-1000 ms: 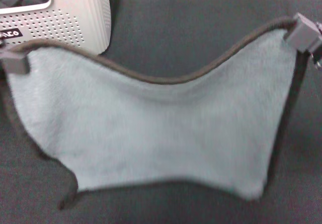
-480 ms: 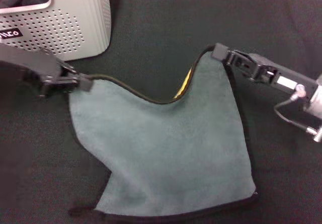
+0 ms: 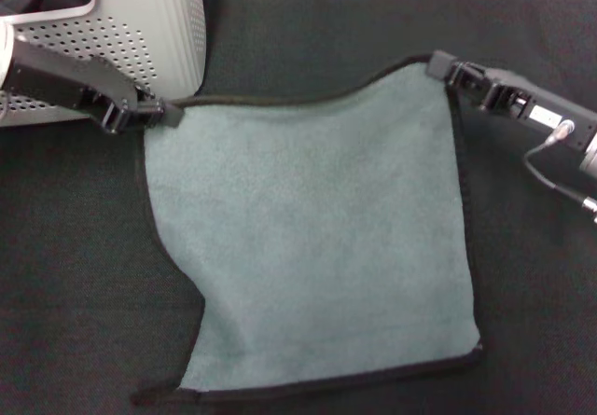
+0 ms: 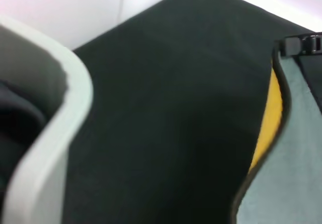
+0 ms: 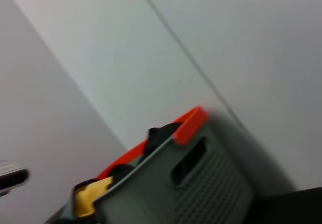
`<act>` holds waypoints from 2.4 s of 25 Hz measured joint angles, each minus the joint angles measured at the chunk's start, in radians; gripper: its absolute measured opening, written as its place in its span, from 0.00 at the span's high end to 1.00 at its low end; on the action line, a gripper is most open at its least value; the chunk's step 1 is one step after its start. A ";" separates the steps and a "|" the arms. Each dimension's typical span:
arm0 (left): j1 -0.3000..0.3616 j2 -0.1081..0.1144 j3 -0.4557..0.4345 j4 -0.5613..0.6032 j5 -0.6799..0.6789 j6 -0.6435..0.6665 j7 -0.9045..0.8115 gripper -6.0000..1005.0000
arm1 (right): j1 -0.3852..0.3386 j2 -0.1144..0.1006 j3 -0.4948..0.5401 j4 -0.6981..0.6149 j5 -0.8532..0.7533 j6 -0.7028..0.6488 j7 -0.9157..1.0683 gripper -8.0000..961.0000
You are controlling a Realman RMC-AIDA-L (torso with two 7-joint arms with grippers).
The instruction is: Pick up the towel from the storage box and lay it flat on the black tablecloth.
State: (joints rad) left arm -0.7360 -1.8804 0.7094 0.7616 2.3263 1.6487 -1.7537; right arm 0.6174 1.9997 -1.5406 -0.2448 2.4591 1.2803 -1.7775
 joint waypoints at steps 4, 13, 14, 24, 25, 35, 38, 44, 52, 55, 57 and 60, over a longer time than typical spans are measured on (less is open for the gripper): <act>-0.014 -0.017 0.000 -0.002 0.024 -0.053 -0.006 0.97 | 0.016 -0.006 -0.001 0.004 -0.004 -0.093 0.057 0.98; -0.027 -0.065 0.002 -0.003 0.064 -0.159 0.003 0.98 | 0.023 -0.014 0.005 -0.001 -0.002 -0.184 0.046 0.98; -0.029 -0.069 0.002 -0.003 0.065 -0.169 0.004 0.98 | 0.025 -0.016 0.005 -0.001 -0.001 -0.189 0.046 0.98; -0.050 -0.093 0.050 -0.004 0.071 -0.213 0.000 0.97 | 0.051 -0.023 -0.002 0.010 -0.019 -0.228 0.051 0.98; -0.050 -0.094 0.050 -0.004 0.071 -0.215 0.000 0.97 | 0.051 -0.024 -0.001 0.009 -0.023 -0.231 0.052 0.98; -0.051 -0.100 0.064 -0.003 0.070 -0.215 0.000 0.98 | 0.051 -0.021 0.002 0.007 -0.030 -0.234 0.054 0.98; -0.051 -0.102 0.063 -0.004 0.070 -0.216 -0.003 0.97 | 0.054 -0.022 0.001 0.002 -0.043 -0.248 0.050 0.98; -0.044 -0.109 0.061 0.005 0.057 -0.224 -0.006 0.89 | 0.049 -0.021 0.022 -0.006 -0.063 -0.262 0.025 0.91; -0.042 -0.104 0.059 0.006 0.039 -0.218 -0.001 0.66 | 0.038 -0.016 0.033 -0.015 -0.067 -0.281 0.019 0.73; -0.041 -0.100 0.058 0.007 0.032 -0.210 0.000 0.56 | 0.038 -0.015 0.033 -0.015 -0.067 -0.282 0.019 0.59; -0.041 -0.100 0.058 0.007 0.031 -0.207 0.001 0.49 | 0.038 -0.015 0.033 -0.015 -0.067 -0.282 0.019 0.50; -0.040 -0.103 0.058 0.007 0.030 -0.204 0.005 0.43 | 0.037 -0.015 0.033 -0.015 -0.067 -0.282 0.018 0.38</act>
State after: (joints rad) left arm -0.7763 -1.9832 0.7669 0.7685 2.3565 1.4443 -1.7483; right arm 0.6541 1.9849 -1.5078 -0.2597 2.3921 0.9979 -1.7593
